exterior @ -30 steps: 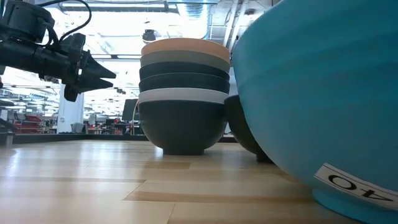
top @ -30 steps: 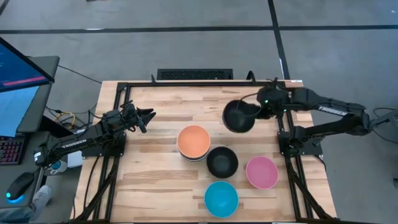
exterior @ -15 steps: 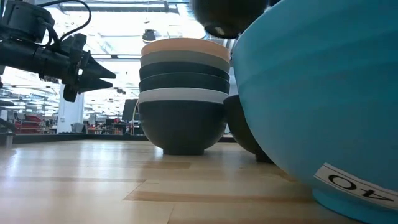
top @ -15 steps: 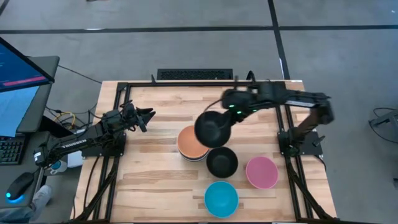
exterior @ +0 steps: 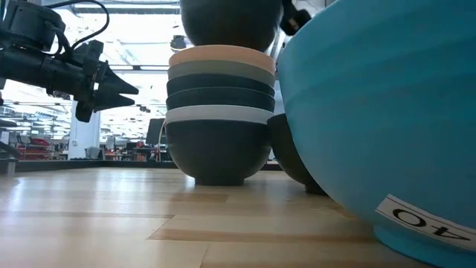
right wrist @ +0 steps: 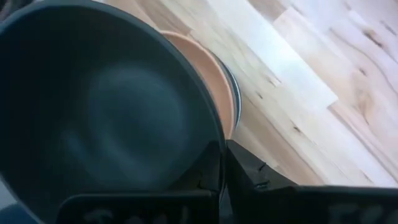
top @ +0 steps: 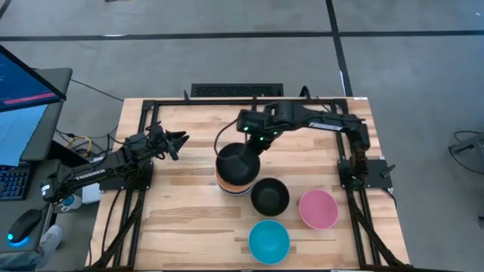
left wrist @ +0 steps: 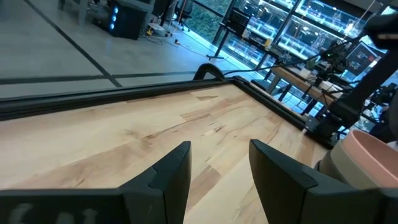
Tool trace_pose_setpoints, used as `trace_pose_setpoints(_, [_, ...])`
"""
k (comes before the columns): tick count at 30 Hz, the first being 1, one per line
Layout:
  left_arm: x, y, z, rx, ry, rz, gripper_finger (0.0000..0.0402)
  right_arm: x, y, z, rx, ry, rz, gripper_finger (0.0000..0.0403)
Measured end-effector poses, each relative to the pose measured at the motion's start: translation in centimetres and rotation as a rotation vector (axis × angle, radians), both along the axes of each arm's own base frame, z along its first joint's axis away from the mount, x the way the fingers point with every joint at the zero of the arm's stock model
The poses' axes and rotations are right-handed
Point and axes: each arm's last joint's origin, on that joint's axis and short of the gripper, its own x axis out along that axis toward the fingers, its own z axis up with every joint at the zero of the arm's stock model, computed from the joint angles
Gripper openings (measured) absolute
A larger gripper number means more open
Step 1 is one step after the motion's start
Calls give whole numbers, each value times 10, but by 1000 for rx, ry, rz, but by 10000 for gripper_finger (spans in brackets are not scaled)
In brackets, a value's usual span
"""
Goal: Nest bowls inside each other
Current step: Stack the black bowl on top of the orange bowl
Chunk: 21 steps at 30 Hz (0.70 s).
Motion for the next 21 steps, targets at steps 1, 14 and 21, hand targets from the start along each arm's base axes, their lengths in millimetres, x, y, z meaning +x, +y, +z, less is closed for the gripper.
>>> trace_pose_setpoints(1, [0,0,0,-1,1,0,153,4,0,-5,1,10,3,34])
trace_pose_setpoints(14, [0,0,-3,-13,27,-1,153,30,-3,-47,-8,110,9,39])
trace_pose_setpoints(21, [0,0,-3,-13,27,-1,153,26,-2,-38,-3,88,-24,72])
